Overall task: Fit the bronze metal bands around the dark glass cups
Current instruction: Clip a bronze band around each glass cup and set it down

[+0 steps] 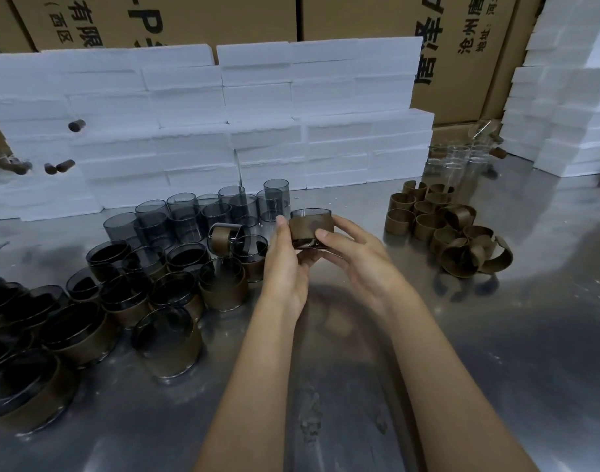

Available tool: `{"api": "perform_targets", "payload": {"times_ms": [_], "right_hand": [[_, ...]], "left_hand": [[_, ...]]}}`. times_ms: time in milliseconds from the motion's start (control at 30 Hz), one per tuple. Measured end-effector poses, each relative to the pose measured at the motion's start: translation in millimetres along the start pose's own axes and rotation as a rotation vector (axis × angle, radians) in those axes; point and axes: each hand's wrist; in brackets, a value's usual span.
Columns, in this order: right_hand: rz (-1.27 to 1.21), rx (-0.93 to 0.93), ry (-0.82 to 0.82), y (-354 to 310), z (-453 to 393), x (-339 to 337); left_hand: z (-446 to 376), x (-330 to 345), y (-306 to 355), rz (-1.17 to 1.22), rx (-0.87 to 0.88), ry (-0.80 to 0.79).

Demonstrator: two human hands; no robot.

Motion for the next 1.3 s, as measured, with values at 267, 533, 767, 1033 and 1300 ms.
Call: {"api": "perform_targets", "payload": {"times_ms": [267,533,767,1033,1300], "right_hand": [[0.252,-0.029,0.171,1,-1,2],[0.523,-0.054,0.188,11,-3,3],[0.561,-0.047,0.126,17,-1,4],[0.412,-0.001,0.23,18,-13,1],[0.343,0.005,0.365,28,-30,-2]], "left_hand": [[4,1,0,-0.223,0.011,-0.042],[6,2,-4,-0.484,0.04,0.018],[14,8,-9,-0.887,0.251,0.079],[14,22,8,-1.058,0.556,0.185],[-108,11,67,-1.951,0.229,0.16]]}}
Point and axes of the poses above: each hand's wrist, its own z-axis away from the middle knuckle, its own x-axis out of the palm, y = z × x, and after that the axes turned 2 degrees about -z, right-handed
